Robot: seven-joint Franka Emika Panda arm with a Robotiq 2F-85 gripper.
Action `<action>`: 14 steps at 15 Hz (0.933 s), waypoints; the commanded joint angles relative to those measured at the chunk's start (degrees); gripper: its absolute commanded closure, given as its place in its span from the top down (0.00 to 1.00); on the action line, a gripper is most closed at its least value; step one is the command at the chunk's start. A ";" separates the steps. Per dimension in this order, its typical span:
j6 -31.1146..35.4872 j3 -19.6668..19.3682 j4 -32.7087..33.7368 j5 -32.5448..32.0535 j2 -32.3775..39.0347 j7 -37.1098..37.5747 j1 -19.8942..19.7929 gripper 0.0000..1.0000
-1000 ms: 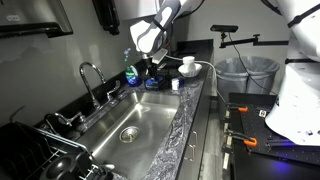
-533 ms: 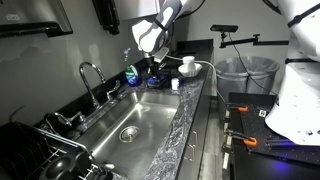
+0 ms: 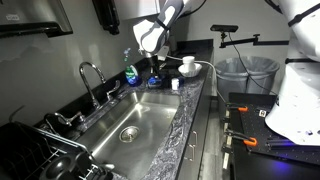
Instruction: Move the dish reck closer to the sink
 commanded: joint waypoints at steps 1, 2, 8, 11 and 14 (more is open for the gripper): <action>-0.67 0.62 -3.20 0.18 -3.02 0.76 -0.32 0.03; -0.65 0.65 -3.47 0.43 -3.22 1.19 -0.29 0.03; -0.34 0.28 -4.17 1.61 -3.52 5.31 0.03 0.03; -0.20 -0.02 -4.06 1.78 -3.38 8.40 0.34 0.03; -0.09 0.00 -4.00 1.73 -3.33 9.68 0.27 0.38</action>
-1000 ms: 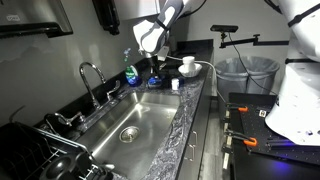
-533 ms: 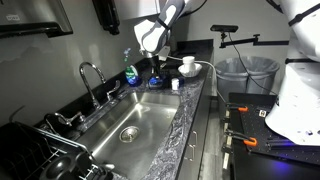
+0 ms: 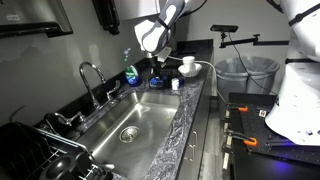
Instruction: Move the dish reck closer to the sink
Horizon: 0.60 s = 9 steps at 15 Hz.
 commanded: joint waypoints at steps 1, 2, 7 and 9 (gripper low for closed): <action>0.02 -0.01 -2.14 0.49 -2.28 1.97 0.18 0.39; 0.17 0.01 -2.34 0.51 -2.42 1.97 0.16 0.46; 1.38 0.27 -5.23 0.71 -5.46 1.70 0.10 0.83; 1.89 0.16 -6.75 0.41 -7.35 1.89 0.25 0.98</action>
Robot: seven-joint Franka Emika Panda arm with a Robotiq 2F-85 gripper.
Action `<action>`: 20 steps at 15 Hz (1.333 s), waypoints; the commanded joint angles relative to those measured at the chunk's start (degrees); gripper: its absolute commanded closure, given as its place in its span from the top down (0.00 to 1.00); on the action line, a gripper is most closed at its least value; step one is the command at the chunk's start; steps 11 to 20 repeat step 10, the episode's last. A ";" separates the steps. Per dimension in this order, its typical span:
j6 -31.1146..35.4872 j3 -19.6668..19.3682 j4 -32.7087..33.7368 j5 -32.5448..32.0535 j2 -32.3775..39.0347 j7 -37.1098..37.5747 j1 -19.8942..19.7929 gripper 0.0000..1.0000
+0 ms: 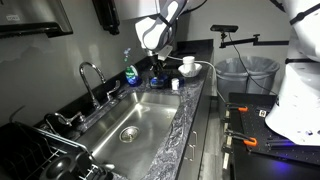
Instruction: Move the dish reck closer to the sink
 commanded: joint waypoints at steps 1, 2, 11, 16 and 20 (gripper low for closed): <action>1.81 0.22 -5.54 0.28 -5.94 0.74 0.25 1.00; 2.26 0.28 -6.55 0.17 -7.11 0.70 0.35 1.00; 1.19 1.10 -7.69 0.02 -9.31 -0.03 0.63 1.00; 1.19 1.10 -7.69 0.02 -9.31 -0.03 0.63 1.00; 1.19 1.10 -7.69 0.02 -9.31 -0.03 0.63 1.00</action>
